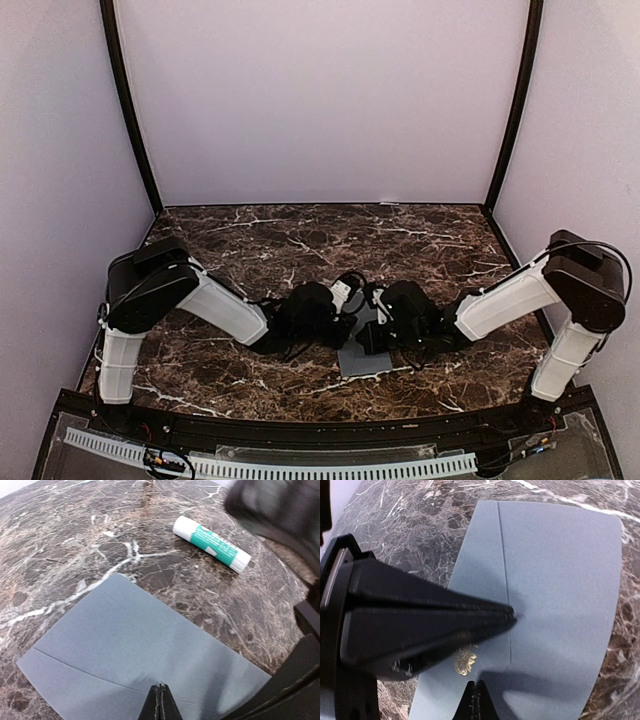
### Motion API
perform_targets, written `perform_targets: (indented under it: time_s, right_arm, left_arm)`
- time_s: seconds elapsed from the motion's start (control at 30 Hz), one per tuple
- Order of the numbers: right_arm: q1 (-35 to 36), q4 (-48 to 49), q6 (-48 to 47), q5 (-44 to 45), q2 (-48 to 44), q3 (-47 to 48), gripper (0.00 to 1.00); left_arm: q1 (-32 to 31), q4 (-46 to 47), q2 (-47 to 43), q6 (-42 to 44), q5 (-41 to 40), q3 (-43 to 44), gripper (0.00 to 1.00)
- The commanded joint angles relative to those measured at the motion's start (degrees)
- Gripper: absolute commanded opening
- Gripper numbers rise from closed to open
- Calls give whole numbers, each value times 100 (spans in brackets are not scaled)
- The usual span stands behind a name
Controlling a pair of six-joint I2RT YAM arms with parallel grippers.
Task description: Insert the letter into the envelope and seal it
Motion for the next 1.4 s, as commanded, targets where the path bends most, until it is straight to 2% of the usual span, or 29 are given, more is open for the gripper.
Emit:
perform_targets:
  time_s: [0.0, 0.37, 0.47, 0.6, 0.8, 0.93, 1.37]
  right_arm:
    - [154, -753, 191, 300, -144, -206, 0]
    - [404, -803, 87, 331, -794, 68, 0]
    - [401, -923, 85, 649, -900, 286, 4]
    - [359, -1125, 89, 1139, -677, 699, 7]
    - [275, -1046, 119, 1204, 35, 955, 6]
    - [287, -783, 234, 896, 292, 793, 4]
    - [676, -427, 526, 424, 187, 70, 3]
  left_arm:
    - [120, -495, 174, 144, -507, -39, 0]
    - [149, -347, 145, 136, -243, -163, 0]
    - [150, -288, 111, 118, -186, -225, 0]
    - [145, -225, 59, 81, -96, -279, 0]
    - [145, -208, 51, 70, 5, -303, 0]
    - [142, -182, 48, 49, 18, -316, 0]
    - [145, -142, 48, -34, 5, -338, 0]
